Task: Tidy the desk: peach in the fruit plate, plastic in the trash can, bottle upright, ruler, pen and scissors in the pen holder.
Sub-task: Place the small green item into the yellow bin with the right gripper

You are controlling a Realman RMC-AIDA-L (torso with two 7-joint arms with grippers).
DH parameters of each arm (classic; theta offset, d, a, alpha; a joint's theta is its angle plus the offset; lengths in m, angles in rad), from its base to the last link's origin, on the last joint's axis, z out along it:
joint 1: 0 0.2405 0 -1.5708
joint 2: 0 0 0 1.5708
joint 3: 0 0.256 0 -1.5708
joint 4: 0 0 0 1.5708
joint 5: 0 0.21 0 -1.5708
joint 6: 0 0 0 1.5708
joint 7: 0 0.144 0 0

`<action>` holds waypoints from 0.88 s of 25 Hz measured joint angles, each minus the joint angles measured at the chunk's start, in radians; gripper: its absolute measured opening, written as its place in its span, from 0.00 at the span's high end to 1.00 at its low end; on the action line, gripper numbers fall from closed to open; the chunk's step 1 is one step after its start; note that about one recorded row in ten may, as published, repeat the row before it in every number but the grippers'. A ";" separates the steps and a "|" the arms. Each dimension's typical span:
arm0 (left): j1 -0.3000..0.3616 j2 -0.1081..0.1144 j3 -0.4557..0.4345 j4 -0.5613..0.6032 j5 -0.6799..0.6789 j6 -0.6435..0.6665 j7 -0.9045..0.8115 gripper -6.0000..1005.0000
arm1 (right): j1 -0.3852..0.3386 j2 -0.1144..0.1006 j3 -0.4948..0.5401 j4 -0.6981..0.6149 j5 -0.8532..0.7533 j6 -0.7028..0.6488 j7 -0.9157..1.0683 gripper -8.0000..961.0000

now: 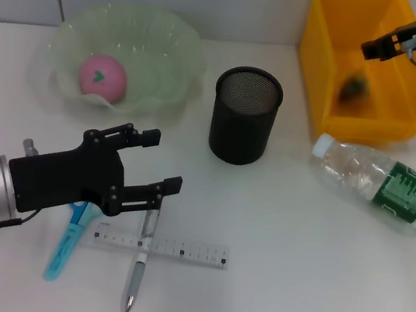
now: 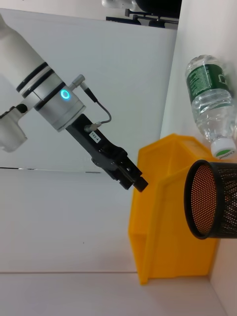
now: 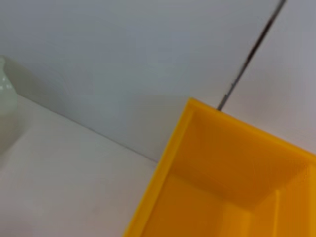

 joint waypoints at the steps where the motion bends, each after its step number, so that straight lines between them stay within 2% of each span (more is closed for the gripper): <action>1: 0.000 0.000 0.000 0.000 0.000 0.000 0.000 0.20 | 0.000 0.000 0.000 0.000 0.000 0.000 0.000 0.52; 6: 0.000 0.000 0.001 0.001 0.000 0.001 0.000 0.20 | 0.007 0.000 0.003 -0.018 0.000 -0.042 0.000 0.29; 8: 0.000 0.000 0.001 0.004 0.000 0.001 -0.002 0.20 | 0.009 0.001 0.010 -0.078 0.000 -0.137 0.005 0.21; 9: 0.000 0.000 0.001 0.004 0.000 0.002 -0.003 0.20 | 0.007 0.000 0.013 -0.167 0.000 -0.280 0.003 0.17; 10: 0.000 0.000 0.001 0.004 0.000 0.002 -0.003 0.20 | 0.007 0.000 0.013 -0.167 0.000 -0.280 0.003 0.16; 14: 0.000 0.001 0.000 0.002 0.000 0.002 -0.003 0.20 | 0.002 -0.004 0.036 -0.376 0.005 -0.632 -0.035 0.12; 15: 0.000 0.001 0.000 0.002 0.000 0.002 -0.003 0.20 | 0.002 -0.004 0.036 -0.376 0.005 -0.632 -0.035 0.12; 19: 0.000 0.001 0.000 0.002 0.000 0.002 -0.003 0.20 | -0.001 -0.009 0.081 -0.408 0.003 -0.825 -0.152 0.12; 22: 0.000 0.001 0.000 0.003 0.000 0.002 -0.003 0.20 | -0.005 -0.014 0.088 -0.396 0.001 -0.843 -0.197 0.12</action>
